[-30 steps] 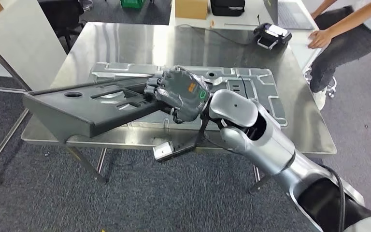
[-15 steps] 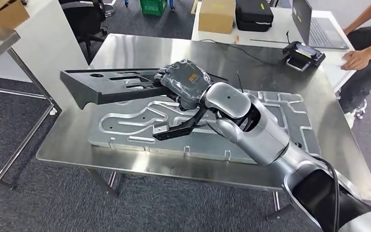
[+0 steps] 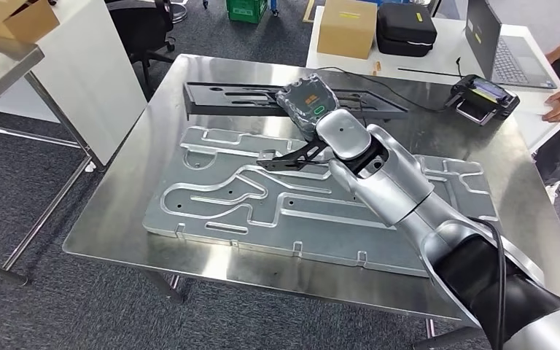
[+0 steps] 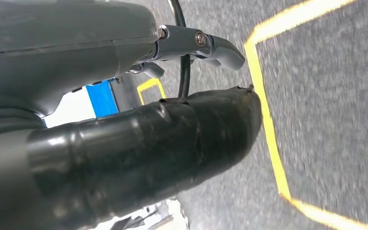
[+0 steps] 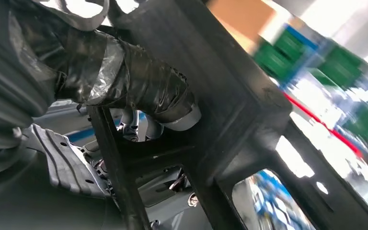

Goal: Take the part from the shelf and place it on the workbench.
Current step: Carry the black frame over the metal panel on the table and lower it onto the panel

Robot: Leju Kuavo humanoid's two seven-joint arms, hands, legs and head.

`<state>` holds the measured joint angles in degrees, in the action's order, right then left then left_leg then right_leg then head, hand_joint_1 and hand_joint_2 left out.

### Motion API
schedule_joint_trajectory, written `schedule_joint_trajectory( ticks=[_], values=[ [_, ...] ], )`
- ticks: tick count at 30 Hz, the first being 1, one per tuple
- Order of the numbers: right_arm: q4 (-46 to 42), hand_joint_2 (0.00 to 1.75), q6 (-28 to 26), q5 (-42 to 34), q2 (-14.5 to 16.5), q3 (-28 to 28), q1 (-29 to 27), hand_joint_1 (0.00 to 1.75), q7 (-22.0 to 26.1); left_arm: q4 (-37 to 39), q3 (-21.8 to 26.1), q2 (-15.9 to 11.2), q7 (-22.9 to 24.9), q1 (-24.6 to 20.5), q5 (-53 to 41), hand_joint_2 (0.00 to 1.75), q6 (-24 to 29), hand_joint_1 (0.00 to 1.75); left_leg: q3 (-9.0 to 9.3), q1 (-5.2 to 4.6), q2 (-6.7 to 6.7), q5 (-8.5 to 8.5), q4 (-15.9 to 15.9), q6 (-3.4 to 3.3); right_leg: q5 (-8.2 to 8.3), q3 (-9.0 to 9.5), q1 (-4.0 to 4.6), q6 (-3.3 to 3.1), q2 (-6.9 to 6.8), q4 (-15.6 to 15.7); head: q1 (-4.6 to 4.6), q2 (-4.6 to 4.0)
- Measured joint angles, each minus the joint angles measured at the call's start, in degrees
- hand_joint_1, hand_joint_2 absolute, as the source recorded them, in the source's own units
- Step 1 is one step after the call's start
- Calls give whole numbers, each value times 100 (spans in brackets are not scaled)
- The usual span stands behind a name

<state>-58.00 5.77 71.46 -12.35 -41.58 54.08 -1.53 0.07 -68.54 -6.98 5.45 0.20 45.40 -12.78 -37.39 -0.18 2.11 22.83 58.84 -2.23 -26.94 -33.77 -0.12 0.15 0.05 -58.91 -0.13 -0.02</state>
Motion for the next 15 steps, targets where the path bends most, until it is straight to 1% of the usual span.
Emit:
schedule_joint_trajectory(
  ticks=[4,10,15],
  values=[
    [340,175,171,101,103,14,-107,175,-176,0,38,34,3,7,24,0,30,0,21,6,-13,0,-24,16,-9,-1,6,-7,24,-2,1,0],
    [533,175,263,152,190,28,-183,175,-207,0,49,43,3,7,43,0,38,0,34,7,-18,0,-54,36,-25,-2,7,-31,27,-4,0,0],
    [616,175,598,173,276,111,-336,175,-297,0,92,65,11,4,132,0,85,0,40,15,-18,3,-61,52,-29,2,5,-37,27,-4,1,0]
  ],
)
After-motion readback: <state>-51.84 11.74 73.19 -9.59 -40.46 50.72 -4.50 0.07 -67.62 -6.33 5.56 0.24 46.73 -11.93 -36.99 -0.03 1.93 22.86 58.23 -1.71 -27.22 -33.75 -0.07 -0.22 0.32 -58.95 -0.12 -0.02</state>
